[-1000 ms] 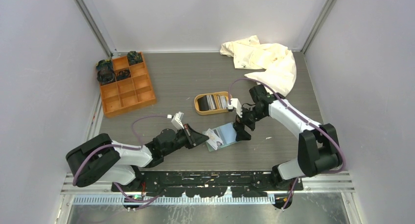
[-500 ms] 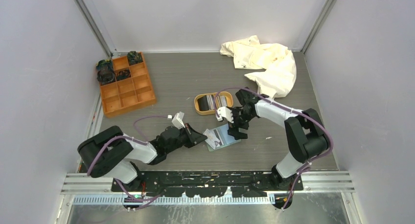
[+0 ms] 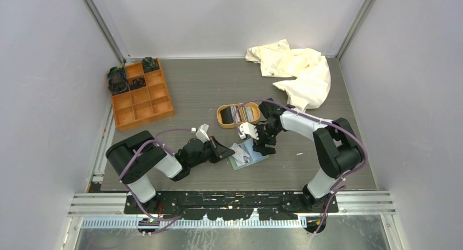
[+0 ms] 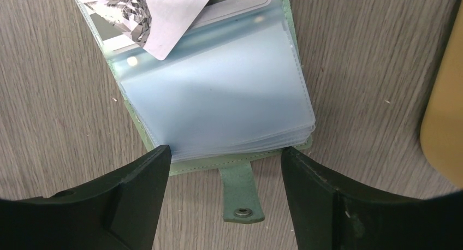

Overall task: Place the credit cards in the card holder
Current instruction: Insert the credit card into the card holder.

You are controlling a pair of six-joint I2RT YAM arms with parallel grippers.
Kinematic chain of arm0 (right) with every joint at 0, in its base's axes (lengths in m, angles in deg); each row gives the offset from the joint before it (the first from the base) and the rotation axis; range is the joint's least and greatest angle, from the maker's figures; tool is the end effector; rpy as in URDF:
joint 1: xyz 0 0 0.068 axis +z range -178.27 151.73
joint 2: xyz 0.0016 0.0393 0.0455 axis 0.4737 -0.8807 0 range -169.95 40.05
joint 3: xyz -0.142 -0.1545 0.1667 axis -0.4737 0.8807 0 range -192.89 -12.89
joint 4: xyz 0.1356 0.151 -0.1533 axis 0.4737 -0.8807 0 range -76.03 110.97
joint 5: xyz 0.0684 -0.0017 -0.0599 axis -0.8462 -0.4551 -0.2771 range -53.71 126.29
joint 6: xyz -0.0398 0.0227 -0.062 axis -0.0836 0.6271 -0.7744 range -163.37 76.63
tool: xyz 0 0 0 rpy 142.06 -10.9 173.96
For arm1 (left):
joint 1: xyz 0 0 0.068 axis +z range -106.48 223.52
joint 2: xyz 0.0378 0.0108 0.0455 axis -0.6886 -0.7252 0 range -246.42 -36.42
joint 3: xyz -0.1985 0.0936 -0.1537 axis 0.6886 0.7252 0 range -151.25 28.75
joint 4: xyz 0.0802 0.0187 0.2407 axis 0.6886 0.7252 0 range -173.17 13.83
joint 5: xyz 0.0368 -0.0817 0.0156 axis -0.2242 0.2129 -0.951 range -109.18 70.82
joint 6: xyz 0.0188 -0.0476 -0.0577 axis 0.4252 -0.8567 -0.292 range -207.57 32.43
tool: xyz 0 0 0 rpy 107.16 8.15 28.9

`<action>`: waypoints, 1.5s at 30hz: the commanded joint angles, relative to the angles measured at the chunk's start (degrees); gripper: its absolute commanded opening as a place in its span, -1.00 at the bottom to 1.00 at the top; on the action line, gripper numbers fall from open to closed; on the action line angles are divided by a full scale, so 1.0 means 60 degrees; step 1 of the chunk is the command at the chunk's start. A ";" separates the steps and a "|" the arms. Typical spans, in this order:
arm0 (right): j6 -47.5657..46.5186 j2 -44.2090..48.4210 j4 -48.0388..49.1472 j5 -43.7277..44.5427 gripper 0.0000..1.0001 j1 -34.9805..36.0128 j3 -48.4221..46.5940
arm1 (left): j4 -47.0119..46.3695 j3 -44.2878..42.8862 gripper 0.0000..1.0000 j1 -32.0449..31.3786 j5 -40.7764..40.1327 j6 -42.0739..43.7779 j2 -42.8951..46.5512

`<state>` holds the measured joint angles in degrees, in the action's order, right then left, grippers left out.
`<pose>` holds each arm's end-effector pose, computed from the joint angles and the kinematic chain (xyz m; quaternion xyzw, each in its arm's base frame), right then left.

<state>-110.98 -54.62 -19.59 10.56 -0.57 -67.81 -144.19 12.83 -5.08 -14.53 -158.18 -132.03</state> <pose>0.2386 0.1574 0.1348 -0.7306 0.6404 0.1805 0.1531 0.1804 -0.2128 0.1036 -0.1318 0.8014 -0.5191 0.2664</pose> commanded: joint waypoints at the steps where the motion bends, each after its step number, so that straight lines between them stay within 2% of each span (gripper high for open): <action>1: 0.0050 -0.0172 -0.0423 0.0071 0.56 0.0099 -0.0138 | -0.0855 -0.0173 -1.00 0.0058 0.0187 -0.0194 -0.0411; 9: 0.0282 -0.0150 -0.0563 0.0386 0.59 0.0092 -0.0208 | -0.2637 -0.0241 -1.00 0.0050 0.0530 -0.0772 -0.1777; 15: 0.0369 -0.0171 -0.0652 0.0411 0.59 0.0099 -0.0273 | -0.2569 -0.0427 -1.00 0.0056 0.0552 -0.0800 -0.2155; 25: 0.0560 -0.0013 -0.0711 0.0276 0.64 0.0100 -0.0340 | -0.1217 -0.0941 -1.00 0.0028 0.0874 -0.0984 -0.1994; 30: 0.0579 0.0100 -0.0688 0.0244 0.64 0.0099 -0.0310 | 0.1188 -0.1396 -1.00 -0.0041 0.1138 -0.1228 -0.1478; 36: 0.0582 0.0163 -0.0677 0.0217 0.65 0.0097 -0.0296 | 0.4007 -0.1843 -1.00 -0.0045 0.1171 -0.0856 -0.0453; 45: 0.0514 0.0036 -0.0604 0.0378 0.65 0.0088 -0.0210 | 0.4097 -0.2401 -1.00 0.0029 0.1684 -0.0815 -0.0944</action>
<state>-107.86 -54.84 -22.37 12.28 -0.29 -68.53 -123.69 0.08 -5.04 -7.12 -164.92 -135.70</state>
